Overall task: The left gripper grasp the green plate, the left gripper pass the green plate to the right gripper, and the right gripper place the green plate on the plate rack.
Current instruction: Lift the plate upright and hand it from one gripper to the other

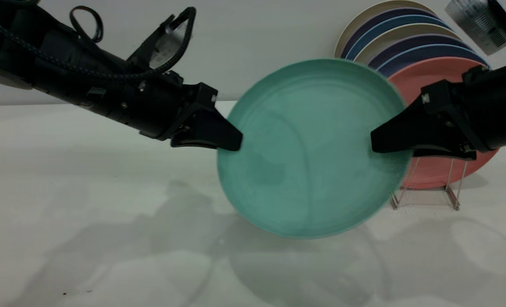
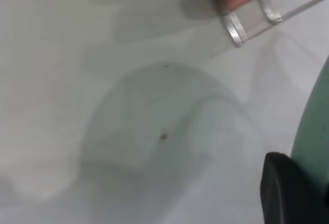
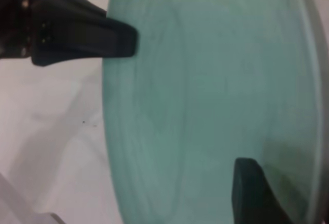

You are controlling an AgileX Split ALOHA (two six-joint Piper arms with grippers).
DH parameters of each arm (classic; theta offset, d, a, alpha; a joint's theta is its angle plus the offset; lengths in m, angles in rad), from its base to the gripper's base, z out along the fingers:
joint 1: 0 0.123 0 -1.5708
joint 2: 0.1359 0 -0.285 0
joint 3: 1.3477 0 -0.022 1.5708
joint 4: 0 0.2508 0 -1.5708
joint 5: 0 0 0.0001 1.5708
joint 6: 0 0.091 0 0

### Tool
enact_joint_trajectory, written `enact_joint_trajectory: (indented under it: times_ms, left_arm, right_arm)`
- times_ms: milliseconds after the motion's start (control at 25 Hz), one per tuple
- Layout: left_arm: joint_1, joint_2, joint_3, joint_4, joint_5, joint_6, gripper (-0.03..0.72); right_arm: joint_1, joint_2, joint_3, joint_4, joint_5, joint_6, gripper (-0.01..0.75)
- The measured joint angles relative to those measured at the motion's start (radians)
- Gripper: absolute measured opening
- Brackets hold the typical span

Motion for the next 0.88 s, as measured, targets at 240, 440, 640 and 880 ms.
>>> enact_joint_trajectory:
  times_ms: [240,440,640,880]
  left_arm:
    - [-0.011,0.000,0.000,-0.030,0.028,0.012,0.014]
    - [-0.011,0.000,0.000,-0.034,0.028,0.013,0.014]
    - [-0.011,0.000,0.000,-0.037,0.031,-0.007,0.020]
    - [-0.011,0.000,0.000,-0.011,0.027,-0.066,0.156]
  right_arm:
    - [0.000,0.000,0.000,0.001,0.000,0.007,0.299]
    - [0.000,0.000,0.000,0.007,-0.006,0.022,0.107]
    - [-0.002,0.001,-0.002,0.011,-0.016,0.024,0.091]
    - [-0.002,0.001,-0.004,0.010,-0.045,0.022,0.091]
